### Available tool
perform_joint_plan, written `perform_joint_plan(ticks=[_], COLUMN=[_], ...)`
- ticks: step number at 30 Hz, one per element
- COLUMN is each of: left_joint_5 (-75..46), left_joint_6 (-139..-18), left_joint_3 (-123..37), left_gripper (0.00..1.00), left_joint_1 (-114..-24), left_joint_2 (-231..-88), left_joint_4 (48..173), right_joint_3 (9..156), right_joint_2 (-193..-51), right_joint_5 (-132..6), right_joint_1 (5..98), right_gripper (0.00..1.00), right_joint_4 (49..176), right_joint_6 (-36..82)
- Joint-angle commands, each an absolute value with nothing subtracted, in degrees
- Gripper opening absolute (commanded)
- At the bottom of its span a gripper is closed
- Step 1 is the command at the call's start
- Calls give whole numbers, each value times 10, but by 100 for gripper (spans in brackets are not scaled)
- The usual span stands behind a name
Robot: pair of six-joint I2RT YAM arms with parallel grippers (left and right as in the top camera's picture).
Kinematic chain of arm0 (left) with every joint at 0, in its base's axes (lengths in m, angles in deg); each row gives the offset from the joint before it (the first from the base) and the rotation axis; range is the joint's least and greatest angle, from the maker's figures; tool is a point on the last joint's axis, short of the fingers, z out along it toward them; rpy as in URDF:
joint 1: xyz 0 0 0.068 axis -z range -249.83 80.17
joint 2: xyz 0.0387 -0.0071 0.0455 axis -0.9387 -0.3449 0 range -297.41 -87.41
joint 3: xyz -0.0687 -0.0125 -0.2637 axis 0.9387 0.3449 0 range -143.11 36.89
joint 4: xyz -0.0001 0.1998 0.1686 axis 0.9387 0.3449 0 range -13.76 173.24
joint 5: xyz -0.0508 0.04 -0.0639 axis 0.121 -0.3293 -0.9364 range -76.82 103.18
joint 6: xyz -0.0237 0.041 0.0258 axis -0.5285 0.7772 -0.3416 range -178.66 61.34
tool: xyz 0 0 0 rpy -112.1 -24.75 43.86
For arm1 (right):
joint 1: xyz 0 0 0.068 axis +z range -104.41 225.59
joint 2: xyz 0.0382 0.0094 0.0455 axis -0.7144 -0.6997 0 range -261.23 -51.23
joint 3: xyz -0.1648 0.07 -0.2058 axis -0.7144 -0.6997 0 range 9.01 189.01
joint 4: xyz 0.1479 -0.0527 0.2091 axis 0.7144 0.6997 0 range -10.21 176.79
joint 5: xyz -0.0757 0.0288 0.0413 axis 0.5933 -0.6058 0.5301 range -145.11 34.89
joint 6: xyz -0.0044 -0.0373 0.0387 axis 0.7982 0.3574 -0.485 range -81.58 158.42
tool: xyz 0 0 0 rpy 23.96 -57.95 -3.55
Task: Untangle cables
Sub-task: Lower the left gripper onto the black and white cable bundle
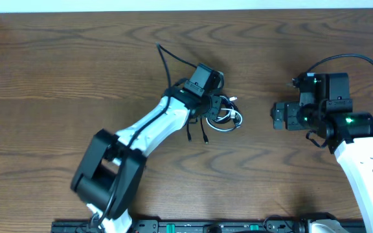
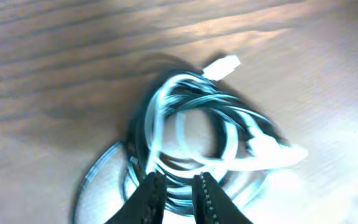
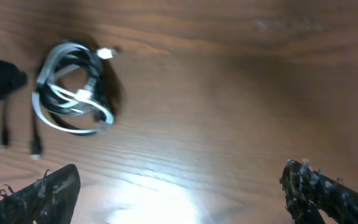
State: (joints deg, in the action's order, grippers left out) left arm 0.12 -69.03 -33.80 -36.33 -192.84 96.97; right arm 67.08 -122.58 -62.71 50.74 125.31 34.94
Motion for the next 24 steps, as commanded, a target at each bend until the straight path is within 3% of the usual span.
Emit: perform_joint_plan(ticks=[1, 6, 13, 16, 24], left_joint_5=[-74, -92, 82, 111, 111], left_joint_6=[-700, -699, -699, -699, -693], left_joint_3=[-346, -346, -346, -346, -346], left_gripper=[19, 19, 49, 57, 58], left_joint_1=[-363, -363, -363, -363, -363], left_joint_2=[-1911, -1910, -1911, -1911, -1940], left_joint_4=[994, 1029, 1012, 980, 872], right_joint_3=[681, 680, 680, 680, 680], right_joint_2=[-1230, -1263, -1339, -1364, -1378], right_joint_5=[-678, -682, -701, -706, -712], right_joint_1=[506, 513, 528, 533, 540], right_gripper=[99, 99, 99, 99, 99], right_joint_4=[1238, 1215, 1132, 1114, 1127], right_joint_6=[346, 346, 334, 308, 305])
